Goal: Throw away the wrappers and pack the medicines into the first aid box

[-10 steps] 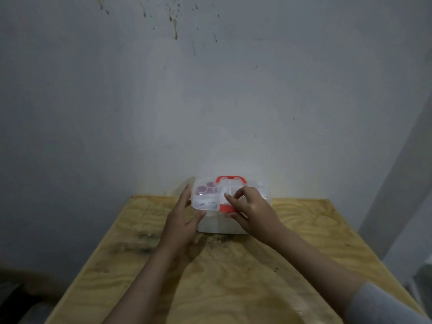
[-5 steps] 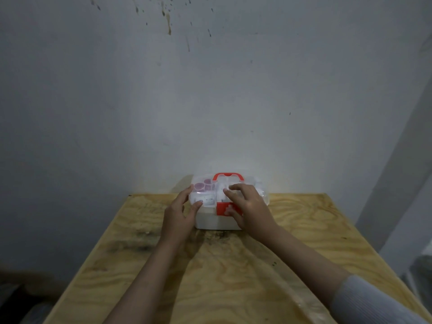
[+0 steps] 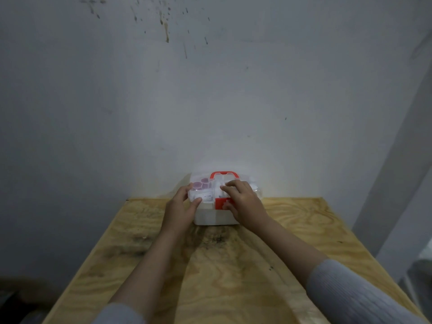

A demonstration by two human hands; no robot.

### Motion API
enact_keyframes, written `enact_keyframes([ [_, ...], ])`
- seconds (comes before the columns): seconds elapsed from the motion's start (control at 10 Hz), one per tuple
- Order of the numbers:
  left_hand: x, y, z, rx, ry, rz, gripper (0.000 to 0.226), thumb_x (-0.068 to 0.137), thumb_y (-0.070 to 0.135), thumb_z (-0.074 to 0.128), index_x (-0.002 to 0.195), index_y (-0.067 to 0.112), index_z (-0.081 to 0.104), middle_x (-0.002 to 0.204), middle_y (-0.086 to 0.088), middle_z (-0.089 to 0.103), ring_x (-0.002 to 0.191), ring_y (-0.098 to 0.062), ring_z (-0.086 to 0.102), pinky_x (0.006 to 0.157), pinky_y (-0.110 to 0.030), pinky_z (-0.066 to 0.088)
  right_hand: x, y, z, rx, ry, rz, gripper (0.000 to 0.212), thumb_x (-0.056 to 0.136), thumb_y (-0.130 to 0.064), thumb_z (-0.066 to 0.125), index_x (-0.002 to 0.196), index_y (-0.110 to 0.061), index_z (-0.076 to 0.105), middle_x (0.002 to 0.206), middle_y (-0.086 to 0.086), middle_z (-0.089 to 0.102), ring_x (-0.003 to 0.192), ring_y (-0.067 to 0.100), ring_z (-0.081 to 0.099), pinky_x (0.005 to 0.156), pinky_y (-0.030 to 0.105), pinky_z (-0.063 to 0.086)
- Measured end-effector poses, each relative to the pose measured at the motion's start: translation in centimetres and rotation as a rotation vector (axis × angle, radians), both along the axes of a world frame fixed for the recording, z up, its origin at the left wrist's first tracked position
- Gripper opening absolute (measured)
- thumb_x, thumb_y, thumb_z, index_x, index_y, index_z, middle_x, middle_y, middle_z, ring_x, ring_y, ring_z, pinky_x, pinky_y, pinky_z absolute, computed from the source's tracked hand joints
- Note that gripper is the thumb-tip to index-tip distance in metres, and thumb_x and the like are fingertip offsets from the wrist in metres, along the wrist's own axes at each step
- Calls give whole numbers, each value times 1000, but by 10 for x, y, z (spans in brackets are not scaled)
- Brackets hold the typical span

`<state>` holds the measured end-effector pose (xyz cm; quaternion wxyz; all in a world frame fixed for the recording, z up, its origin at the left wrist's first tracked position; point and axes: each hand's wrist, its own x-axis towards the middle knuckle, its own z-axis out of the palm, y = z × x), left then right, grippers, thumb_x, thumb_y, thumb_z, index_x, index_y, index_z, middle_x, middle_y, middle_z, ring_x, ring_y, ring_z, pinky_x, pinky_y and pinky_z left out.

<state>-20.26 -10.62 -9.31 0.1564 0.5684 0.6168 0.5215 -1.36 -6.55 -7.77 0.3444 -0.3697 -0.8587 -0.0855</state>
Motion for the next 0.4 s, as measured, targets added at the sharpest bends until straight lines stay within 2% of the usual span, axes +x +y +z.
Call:
enact_keyframes([
  [0.1, 2, 11, 15, -115, 177, 104, 40, 87, 28, 62, 125, 23, 50, 124, -6, 62, 108, -25, 59, 81, -35, 52, -4, -2, 5, 9, -48, -27, 47, 67, -8, 77, 111, -5, 61, 107, 16, 65, 96, 33, 61, 80, 39, 53],
  [0.2, 11, 12, 26, -228, 352, 174, 44, 86, 27, 60, 128, 19, 48, 127, -11, 57, 111, -31, 56, 82, -36, 47, -6, -5, 9, -8, -118, -69, 48, 67, -10, 77, 112, -6, 60, 109, 16, 65, 97, 35, 61, 84, 45, 54],
  [0.3, 19, 0, 37, -217, 318, 177, 60, 84, 36, 58, 138, 23, 36, 145, -13, 39, 127, -33, 43, 97, -43, 45, -7, -20, 34, -123, 58, -37, 52, 79, -29, 68, 125, -11, 52, 124, 11, 59, 115, 29, 54, 102, 46, 42],
  [0.4, 30, -41, 27, -6, 214, 123, 62, 82, 36, 61, 139, 25, 38, 148, -7, 35, 136, -25, 33, 104, -36, 36, 8, -53, 91, 206, 681, 69, 39, 84, -32, 63, 114, -7, 59, 109, 10, 66, 104, 18, 60, 93, 27, 48],
])
